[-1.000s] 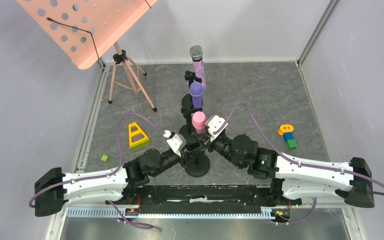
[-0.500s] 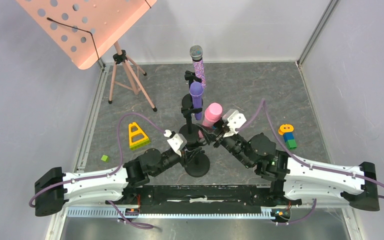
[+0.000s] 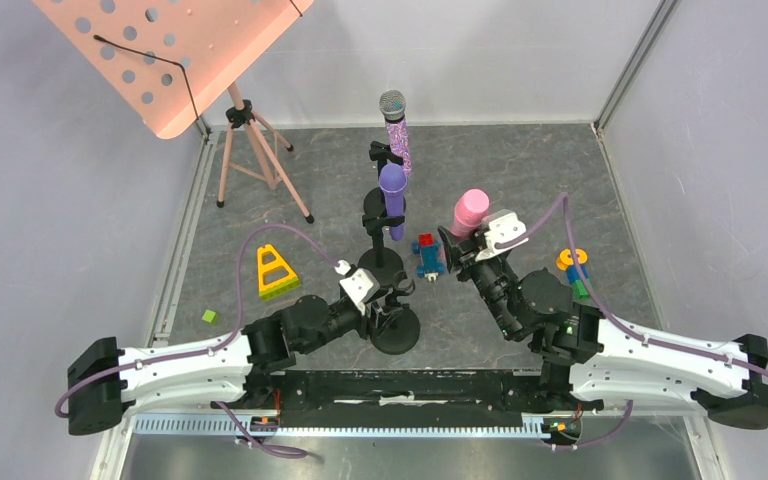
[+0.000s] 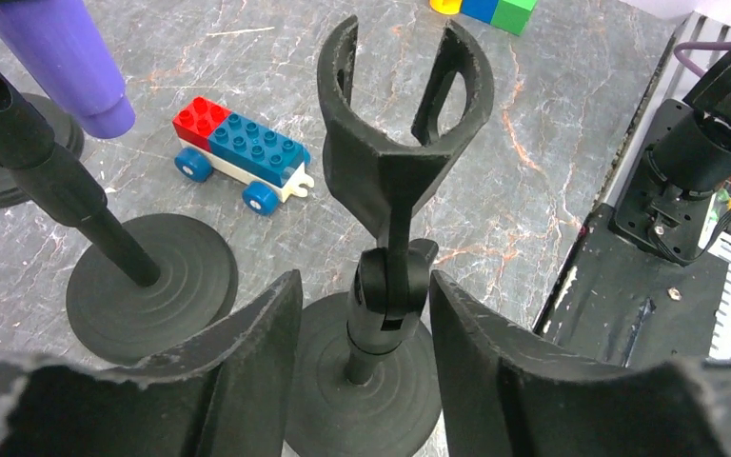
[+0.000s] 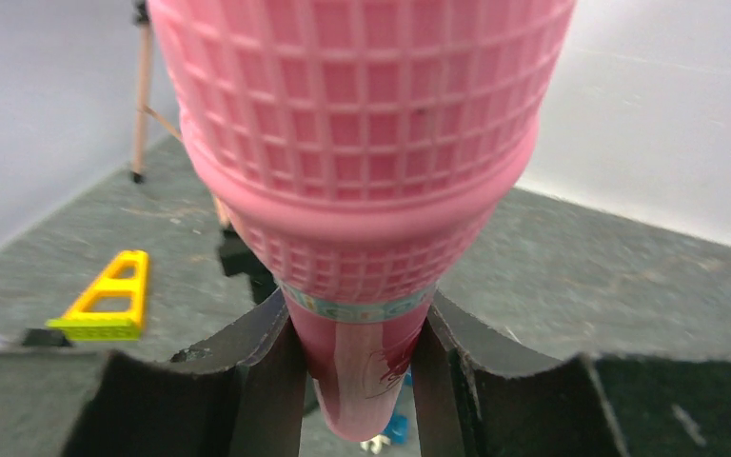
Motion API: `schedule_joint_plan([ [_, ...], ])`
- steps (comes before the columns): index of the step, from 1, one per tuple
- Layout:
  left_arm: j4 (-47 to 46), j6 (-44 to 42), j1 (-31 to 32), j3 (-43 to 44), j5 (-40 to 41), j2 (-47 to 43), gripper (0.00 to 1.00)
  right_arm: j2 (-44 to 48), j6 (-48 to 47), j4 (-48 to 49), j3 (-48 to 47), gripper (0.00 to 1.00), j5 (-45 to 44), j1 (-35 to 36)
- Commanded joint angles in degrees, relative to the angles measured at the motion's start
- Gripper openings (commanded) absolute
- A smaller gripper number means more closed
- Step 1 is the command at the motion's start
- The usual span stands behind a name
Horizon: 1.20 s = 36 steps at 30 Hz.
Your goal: Remove the microphone from the stand
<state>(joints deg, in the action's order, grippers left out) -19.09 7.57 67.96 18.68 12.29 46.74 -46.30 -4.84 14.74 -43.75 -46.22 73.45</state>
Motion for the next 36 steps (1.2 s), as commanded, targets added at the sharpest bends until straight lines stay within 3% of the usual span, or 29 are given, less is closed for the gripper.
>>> schedule_joint_plan([
  [1,4.0,1.7,-0.1,3.4,-0.2,-2.3,0.6,0.2,2.5,-9.4,-0.8,0.09,-10.3,-1.5],
  [10,10.7,5.2,-0.1,4.2,-0.3,-13.1,0.99,-1.5,15.8,-29.0,-0.8,0.09,3.5,-18.5],
  [15,15.3,7.1,-0.2,3.8,2.0,-20.6,1.0,-7.6,16.6,-37.4,-0.9,0.11,24.9,-34.2],
  [21,18.8,7.5,-0.2,3.9,5.0,-26.3,1.0,-14.5,15.3,-38.0,3.4,0.11,50.3,-50.4],
  [23,21.1,7.4,-0.1,4.0,5.6,-27.1,1.0,-17.2,15.0,-37.9,4.4,0.13,54.3,-54.2],
  [36,22.9,8.9,-0.1,4.1,5.8,-25.6,1.0,-23.8,11.4,-35.2,10.8,0.22,53.7,-66.9],
])
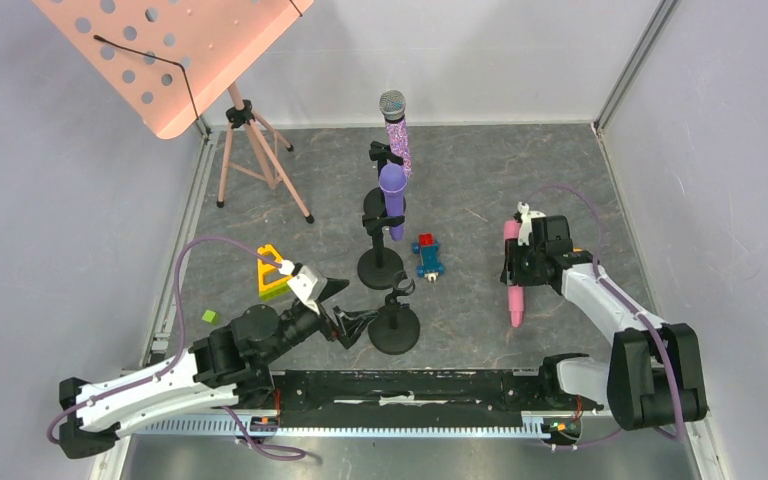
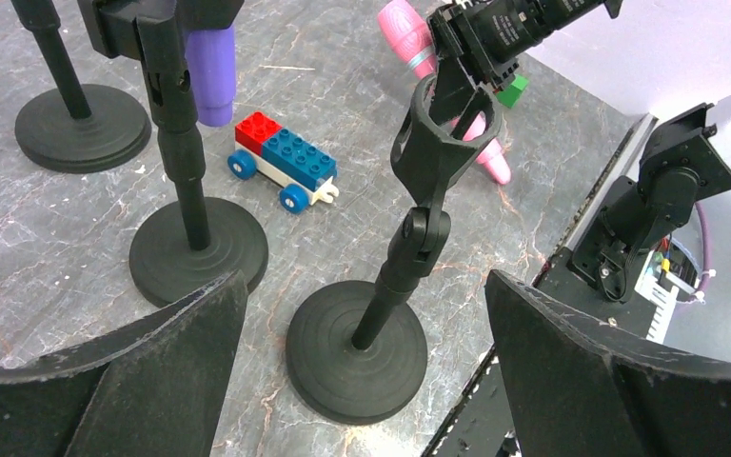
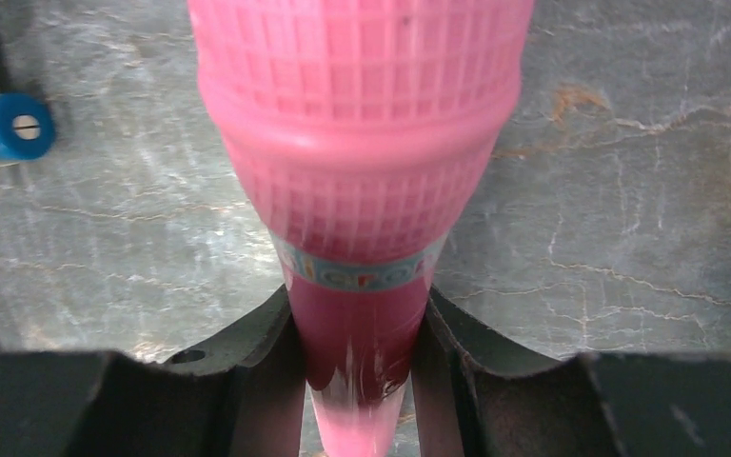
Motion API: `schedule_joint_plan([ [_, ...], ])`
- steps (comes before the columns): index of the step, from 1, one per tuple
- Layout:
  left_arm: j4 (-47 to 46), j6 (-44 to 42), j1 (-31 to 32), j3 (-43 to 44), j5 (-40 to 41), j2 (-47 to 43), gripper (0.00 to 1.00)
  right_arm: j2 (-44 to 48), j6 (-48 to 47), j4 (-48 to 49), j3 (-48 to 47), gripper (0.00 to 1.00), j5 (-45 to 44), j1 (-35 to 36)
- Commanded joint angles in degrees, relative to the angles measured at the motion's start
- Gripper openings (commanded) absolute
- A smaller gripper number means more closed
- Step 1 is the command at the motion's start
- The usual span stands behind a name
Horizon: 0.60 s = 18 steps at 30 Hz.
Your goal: Remove the microphone from the stand
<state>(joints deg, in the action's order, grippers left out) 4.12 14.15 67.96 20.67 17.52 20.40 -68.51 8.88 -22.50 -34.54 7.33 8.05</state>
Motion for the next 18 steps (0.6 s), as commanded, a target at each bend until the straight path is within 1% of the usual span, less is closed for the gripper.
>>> schedule_joint_plan([
  [1,-0.2,2.4,-0.1,2.1,0.6,1.0,1.0,-1.6,-2.2,2.3,1.9,0.25,-1.8,-1.6],
  [4,-0.2,2.4,-0.1,2.0,0.8,1.3,1.0,-2.2,-1.7,2.5,2.1,0.26,-6.7,-1.7],
  [5,-0.2,2.5,-0.1,2.0,0.9,1.3,1.0,-2.5,-1.2,2.2,2.0,0.26,-9.9,-1.8],
  [12,0.2,2.5,-0.1,2.4,0.8,2.0,1.0,-2.8,0.5,2.8,3.1,0.31,-19.8,-1.9],
  [15,0.0,2.4,-0.2,2.3,0.9,2.0,1.0,-3.1,0.5,3.2,3.7,0.31,-20.7,-1.9],
  [18,-0.1,2.3,-0.2,2.3,0.9,2.4,1.0,-3.4,0.8,3.3,3.9,0.34,-22.5,-1.9],
])
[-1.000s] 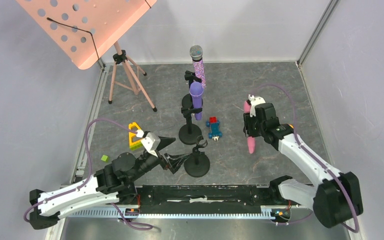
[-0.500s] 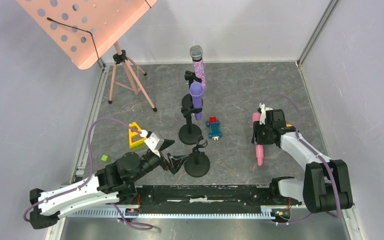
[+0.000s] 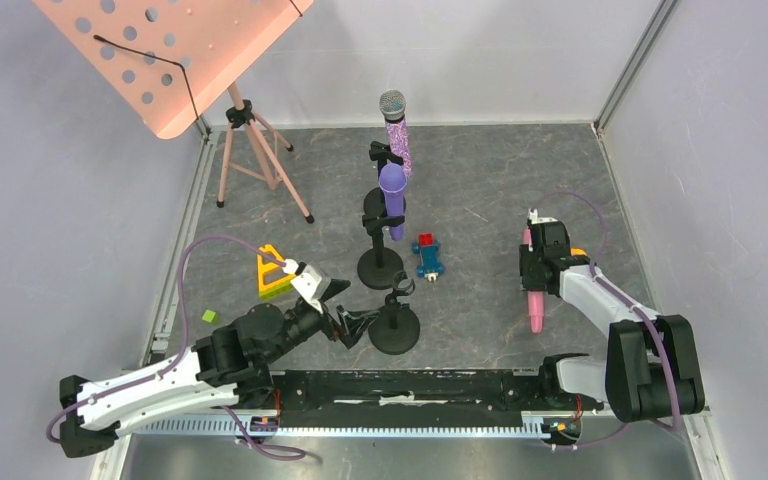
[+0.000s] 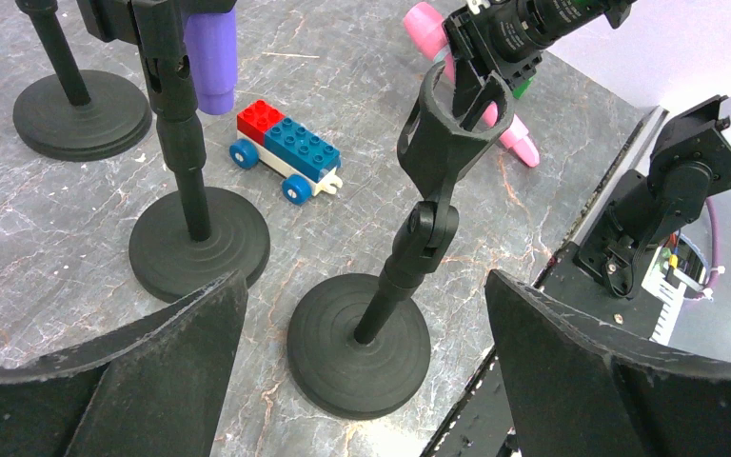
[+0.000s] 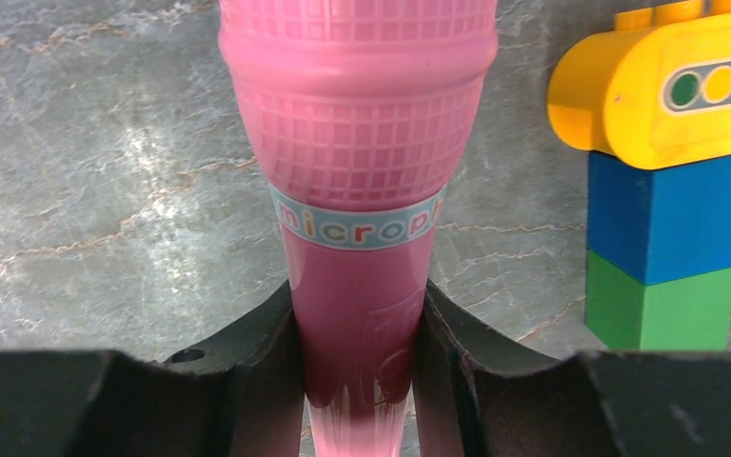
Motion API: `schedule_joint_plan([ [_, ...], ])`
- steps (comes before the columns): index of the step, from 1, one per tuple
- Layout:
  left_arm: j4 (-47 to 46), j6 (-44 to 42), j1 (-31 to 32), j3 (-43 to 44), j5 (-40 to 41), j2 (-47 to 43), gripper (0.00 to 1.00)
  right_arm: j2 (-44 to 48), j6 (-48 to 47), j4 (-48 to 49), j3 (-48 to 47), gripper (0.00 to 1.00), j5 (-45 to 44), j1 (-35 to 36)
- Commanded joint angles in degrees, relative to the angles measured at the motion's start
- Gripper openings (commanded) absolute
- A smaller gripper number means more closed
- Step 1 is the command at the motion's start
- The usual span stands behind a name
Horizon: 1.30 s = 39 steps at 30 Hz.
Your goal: Remove the microphone from the stand
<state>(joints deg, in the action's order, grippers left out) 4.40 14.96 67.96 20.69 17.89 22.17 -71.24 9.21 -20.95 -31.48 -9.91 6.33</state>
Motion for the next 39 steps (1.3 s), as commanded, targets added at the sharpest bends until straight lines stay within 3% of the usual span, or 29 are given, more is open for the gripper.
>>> schedule_joint_plan([
  [1,-0.3,1.6,-0.1,2.4,0.6,0.7,1.0,-0.6,0.6,1.7,1.0,0.36,-5.7,-0.2],
  [16,-0.2,1.6,-0.1,2.3,0.7,1.0,1.0,-0.3,0.8,0.9,1.0,0.49,-7.2,-0.2],
  [23,-0.3,1.5,-0.1,2.1,0.8,1.6,1.0,1.4,0.8,-0.4,-0.2,0.5,-5.9,-0.2],
  [32,1.1,3.9,-0.1,0.9,4.5,0.3,1.0,15.7,0.4,-6.5,-7.4,0.63,-1.9,0.0],
  [39,6.2,8.9,-0.2,-0.3,9.8,-3.0,1.0,33.0,4.7,0.5,-3.3,0.69,16.1,0.1],
])
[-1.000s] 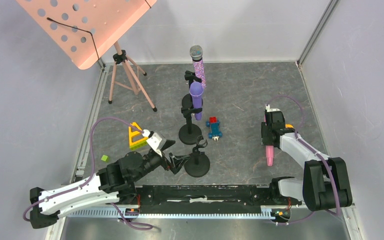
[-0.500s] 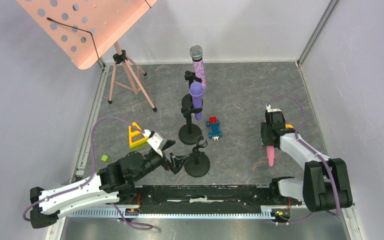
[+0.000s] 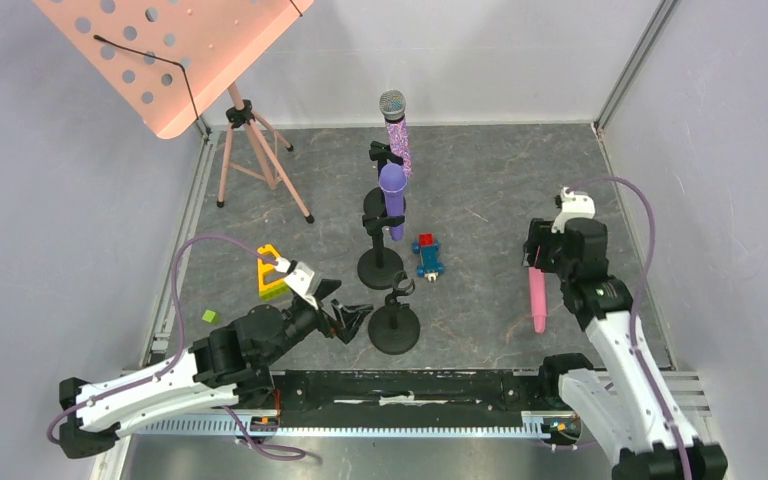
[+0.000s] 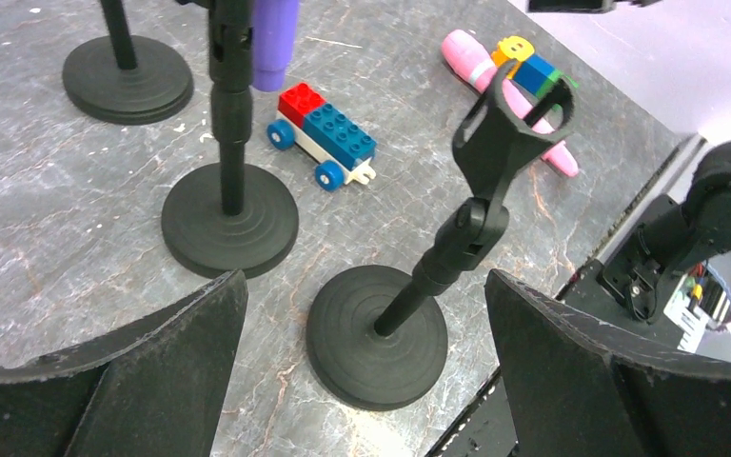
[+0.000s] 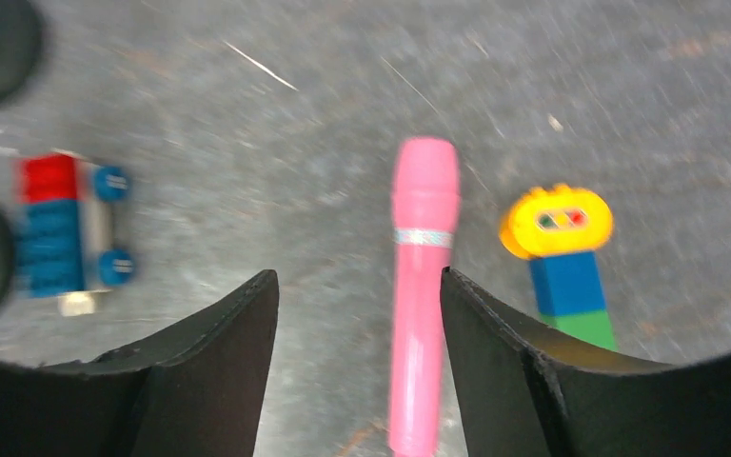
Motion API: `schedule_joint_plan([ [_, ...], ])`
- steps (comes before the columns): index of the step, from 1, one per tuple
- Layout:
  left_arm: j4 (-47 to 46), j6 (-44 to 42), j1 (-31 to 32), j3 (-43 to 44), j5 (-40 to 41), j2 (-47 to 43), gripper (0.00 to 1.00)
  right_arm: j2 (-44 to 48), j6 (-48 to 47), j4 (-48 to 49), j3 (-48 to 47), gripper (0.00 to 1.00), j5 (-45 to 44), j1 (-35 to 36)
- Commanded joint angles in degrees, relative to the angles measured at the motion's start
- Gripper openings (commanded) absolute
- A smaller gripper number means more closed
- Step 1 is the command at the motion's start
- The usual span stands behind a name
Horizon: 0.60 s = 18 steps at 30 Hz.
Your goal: Remove the microphone from the stand
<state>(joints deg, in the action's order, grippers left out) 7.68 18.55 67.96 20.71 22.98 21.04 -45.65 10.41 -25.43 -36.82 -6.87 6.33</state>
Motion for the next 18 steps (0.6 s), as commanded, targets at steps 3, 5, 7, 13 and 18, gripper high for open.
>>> schedule_joint_plan([
  [3,4.8,7.5,-0.1,-1.2,5.4,-4.2,1.0,13.4,7.1,8.9,6.1,0.71,22.3,0.3],
  [5,7.4,9.2,-0.1,-1.3,6.0,-5.9,1.0,16.7,7.9,9.1,7.6,0.72,25.3,0.7],
  [7,10.3,11.5,-0.2,-1.3,8.1,-7.4,1.0,18.8,7.7,7.6,8.2,0.72,25.7,1.2],
  [13,12.4,12.2,-0.2,-1.6,10.7,-11.4,1.0,17.8,7.4,4.4,7.9,0.72,24.3,4.7],
  [18,12.1,11.1,-0.1,-1.5,10.7,-11.0,1.0,13.0,5.9,3.7,6.1,0.73,14.1,16.2],
])
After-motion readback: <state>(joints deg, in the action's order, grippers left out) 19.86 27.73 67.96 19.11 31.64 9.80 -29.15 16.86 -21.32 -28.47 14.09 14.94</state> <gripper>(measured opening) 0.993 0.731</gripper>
